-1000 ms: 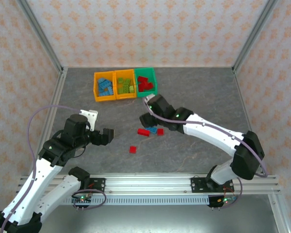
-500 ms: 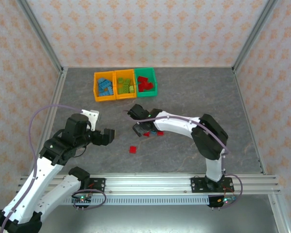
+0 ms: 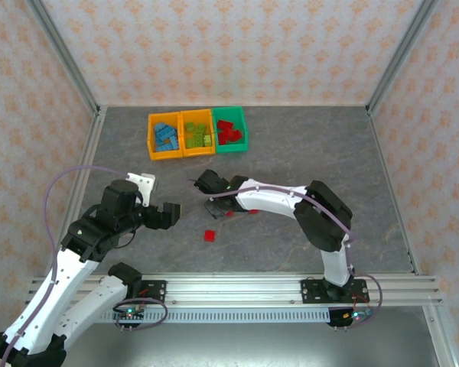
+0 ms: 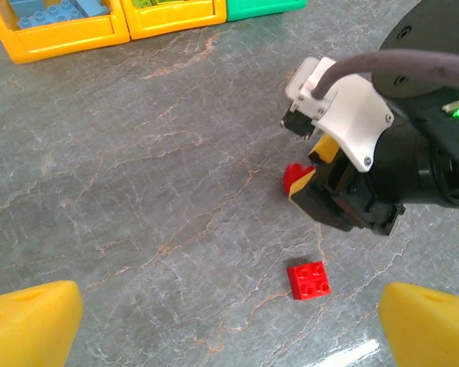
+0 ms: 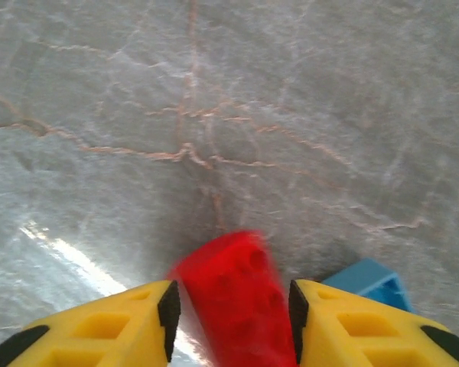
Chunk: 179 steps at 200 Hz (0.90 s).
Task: Sort the legos into containers by color
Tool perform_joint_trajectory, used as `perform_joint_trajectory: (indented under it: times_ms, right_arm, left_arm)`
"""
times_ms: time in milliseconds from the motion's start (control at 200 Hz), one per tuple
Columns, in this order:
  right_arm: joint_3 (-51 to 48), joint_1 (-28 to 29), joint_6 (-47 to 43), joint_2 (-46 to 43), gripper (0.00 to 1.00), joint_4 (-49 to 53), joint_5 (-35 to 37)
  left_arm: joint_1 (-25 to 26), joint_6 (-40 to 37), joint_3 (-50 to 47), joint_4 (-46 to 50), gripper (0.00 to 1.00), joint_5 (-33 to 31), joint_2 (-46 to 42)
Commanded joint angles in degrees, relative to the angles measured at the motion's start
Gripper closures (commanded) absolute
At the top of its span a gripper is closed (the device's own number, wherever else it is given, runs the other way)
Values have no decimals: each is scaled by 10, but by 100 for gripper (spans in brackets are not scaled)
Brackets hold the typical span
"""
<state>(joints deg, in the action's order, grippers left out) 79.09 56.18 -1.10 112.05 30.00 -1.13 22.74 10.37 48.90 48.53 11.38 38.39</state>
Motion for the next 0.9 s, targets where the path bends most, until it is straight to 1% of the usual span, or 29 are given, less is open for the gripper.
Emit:
perform_joint_trajectory:
  times_ms: [0,140,240,310,370,475,530,626,726,816,891]
  right_arm:
    - [-8,7,17,27,52,27,-33]
    - [-21,6,24,25,46,22,-74]
    - [-27,7,28,29,43,20,-61]
    - [-23,7,34,33,43,22,-52]
    - [-16,6,46,42,48,20,-44]
    - [-21,8,72,42,66,-5,-22]
    - [-30,8,80,25,72,-23,-22]
    - [-55,8,95,-30,75,-62,-24]
    - [-84,1,105,-110,77,-112,-10]
    - [-103,-25,113,-166,76,-170,4]
    - [-97,-58,119,-176,76,-206,32]
  left_arm:
    - [-6,-9,-4,-9,0,-13,-4]
    - [-6,-10,-3,-9,0,-12,-5]
    - [-6,-10,-4,-9,0,-11,-7]
    - [-6,-9,-4,-9,0,-10,-9]
    - [-6,-9,-5,-10,0,-11,-9]
    - [-6,-9,-5,-9,0,-10,-10]
    - [-6,-9,-6,-11,0,-7,-12]
    - [-6,-12,-6,-14,0,4,-15]
    - [-6,-18,-7,-17,0,24,-13]
    - [-6,-20,-6,-18,0,35,-13]
    - [-6,-20,-6,-17,0,33,-12]
